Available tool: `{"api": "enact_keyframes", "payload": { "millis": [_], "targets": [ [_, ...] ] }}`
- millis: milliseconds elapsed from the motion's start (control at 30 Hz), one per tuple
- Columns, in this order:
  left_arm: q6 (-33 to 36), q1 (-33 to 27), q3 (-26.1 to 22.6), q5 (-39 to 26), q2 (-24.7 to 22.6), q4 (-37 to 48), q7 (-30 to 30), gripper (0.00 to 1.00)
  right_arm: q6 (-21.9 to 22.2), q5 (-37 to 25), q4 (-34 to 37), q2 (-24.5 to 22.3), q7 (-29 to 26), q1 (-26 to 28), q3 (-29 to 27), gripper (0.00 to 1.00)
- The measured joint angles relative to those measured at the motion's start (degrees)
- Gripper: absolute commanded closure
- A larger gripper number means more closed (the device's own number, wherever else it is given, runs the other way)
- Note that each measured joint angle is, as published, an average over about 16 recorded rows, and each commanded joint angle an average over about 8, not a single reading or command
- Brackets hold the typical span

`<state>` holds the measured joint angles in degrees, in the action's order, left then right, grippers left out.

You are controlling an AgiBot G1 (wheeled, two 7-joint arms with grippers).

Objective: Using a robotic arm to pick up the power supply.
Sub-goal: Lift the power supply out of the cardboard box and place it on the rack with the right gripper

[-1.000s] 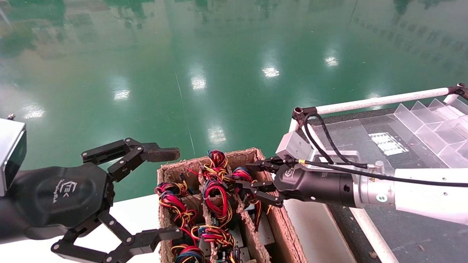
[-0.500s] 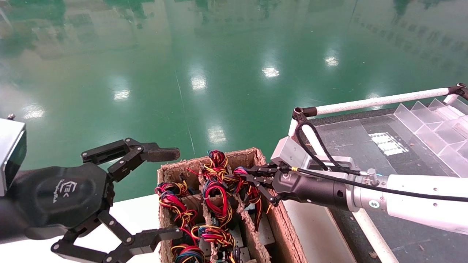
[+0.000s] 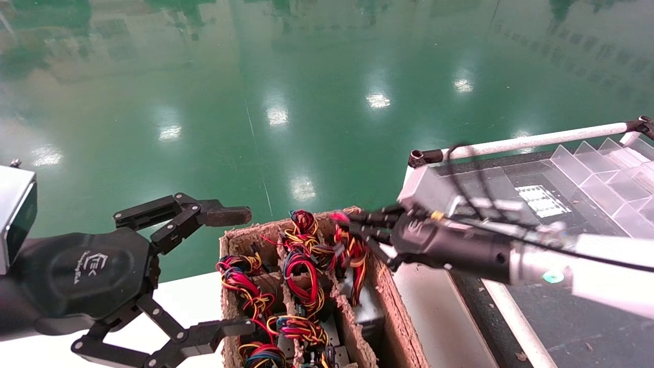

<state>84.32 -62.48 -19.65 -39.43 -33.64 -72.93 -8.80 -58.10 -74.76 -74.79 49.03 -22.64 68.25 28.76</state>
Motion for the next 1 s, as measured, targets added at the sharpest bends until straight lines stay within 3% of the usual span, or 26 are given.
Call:
{"api": "enact_keyframes", "payload": {
  "millis": [567, 1000],
  "targets": [
    [0.0, 0.0, 0.0, 0.0, 0.0, 0.0, 0.0, 0.0, -5.3, 14.4, 3.0, -4.9, 3.9, 5.9, -9.8, 1.0],
    [0.0, 0.0, 0.0, 0.0, 0.0, 0.0, 0.0, 0.0, -7.2, 15.8, 14.8, -5.3, 14.3, 13.7, -13.9, 1.0]
  ]
}}
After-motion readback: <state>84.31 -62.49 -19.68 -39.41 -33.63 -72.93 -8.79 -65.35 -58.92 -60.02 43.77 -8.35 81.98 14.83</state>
